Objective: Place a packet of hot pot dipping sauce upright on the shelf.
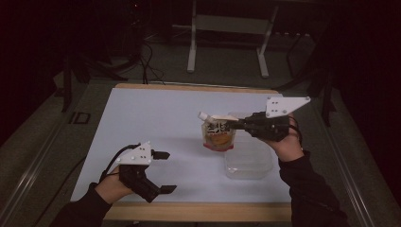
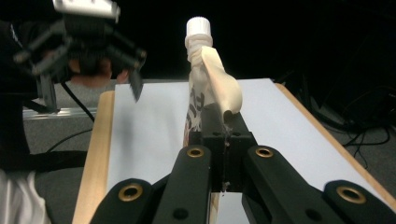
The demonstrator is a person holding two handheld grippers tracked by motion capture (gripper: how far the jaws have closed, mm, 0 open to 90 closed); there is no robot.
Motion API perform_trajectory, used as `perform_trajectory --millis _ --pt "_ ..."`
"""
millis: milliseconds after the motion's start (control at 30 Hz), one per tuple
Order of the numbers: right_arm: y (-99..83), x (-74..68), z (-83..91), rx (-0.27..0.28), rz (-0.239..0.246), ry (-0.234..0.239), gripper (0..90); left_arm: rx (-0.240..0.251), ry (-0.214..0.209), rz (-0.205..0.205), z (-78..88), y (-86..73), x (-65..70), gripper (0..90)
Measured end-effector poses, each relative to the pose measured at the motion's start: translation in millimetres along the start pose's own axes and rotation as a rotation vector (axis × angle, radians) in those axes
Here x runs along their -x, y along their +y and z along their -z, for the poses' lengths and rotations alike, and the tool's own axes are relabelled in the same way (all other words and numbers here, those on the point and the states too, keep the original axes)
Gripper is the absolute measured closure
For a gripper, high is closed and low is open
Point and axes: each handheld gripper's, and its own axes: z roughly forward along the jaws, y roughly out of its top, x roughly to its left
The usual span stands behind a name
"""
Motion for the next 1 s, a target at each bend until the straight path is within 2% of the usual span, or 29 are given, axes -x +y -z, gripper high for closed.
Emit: perform_trajectory --millis 100,167,333,500,600,700,767,1000 --pt "-0.5 5.4 3.1 0.002 0.013 -0.018 90.0 -0.013 0.004 0.022 -5.2 -14.6 -0.9 1.9" --pt "-1.9 9.4 4.9 0.001 0.012 -0.029 90.0 -0.014 0.006 0.021 -7.8 -25.2 -1.6 1.9" --pt "-5.6 20.5 10.4 -0.007 0.010 -0.058 90.0 -0.048 0.001 0.064 -12.3 -49.6 -3.0 1.9" --pt "-8.7 33.5 17.7 -0.015 0.005 -0.077 90.0 -0.041 0.013 0.100 -14.2 -67.9 -5.8 1.9" --pt "-10.5 40.7 22.7 -0.013 -0.003 -0.089 90.0 -0.045 0.017 0.107 -15.0 -73.6 -7.7 1.9" --pt "-12.4 47.9 27.4 -0.020 -0.008 -0.107 90.0 -0.061 0.033 0.091 -16.7 -75.2 -7.2 1.9" --pt "-14.0 52.2 30.3 -0.022 -0.011 -0.111 90.0 -0.053 0.032 0.089 -17.6 -76.3 -6.9 1.9" --pt "-21.1 67.9 38.9 -0.036 -0.019 -0.142 90.0 -0.051 0.042 0.104 -19.1 -79.7 -8.5 1.9"
